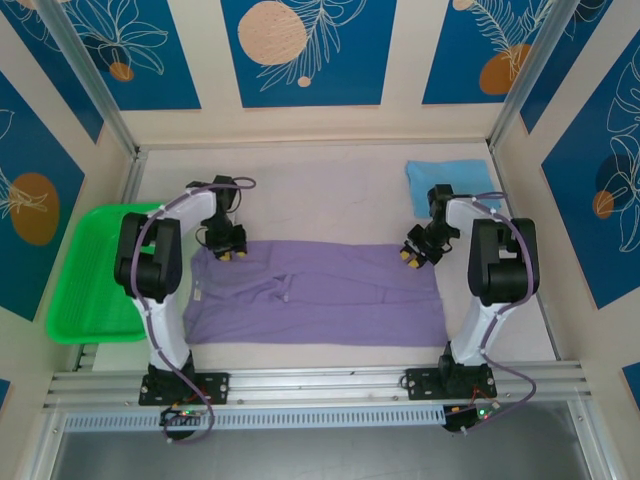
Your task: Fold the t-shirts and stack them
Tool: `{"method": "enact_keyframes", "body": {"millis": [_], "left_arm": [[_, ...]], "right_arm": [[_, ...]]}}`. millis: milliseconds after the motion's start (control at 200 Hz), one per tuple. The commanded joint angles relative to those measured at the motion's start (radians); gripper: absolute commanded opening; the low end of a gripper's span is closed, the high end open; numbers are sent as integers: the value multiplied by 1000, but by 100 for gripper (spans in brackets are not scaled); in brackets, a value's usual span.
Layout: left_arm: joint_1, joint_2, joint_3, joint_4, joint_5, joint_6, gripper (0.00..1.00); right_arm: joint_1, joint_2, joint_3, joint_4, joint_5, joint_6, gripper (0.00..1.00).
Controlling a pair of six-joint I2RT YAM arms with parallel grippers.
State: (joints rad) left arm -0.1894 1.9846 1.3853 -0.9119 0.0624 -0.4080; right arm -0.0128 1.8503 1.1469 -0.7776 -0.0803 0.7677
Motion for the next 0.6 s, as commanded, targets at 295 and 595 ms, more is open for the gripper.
{"method": "enact_keyframes", "body": {"millis": [295, 595], "left_arm": [[53, 120, 202, -49, -106, 10, 36], [-4, -113, 217, -87, 30, -55, 74]], "right_arm": [[-97, -16, 42, 46, -18, 53, 52], [81, -270, -27, 201, -103, 78, 60]]}}
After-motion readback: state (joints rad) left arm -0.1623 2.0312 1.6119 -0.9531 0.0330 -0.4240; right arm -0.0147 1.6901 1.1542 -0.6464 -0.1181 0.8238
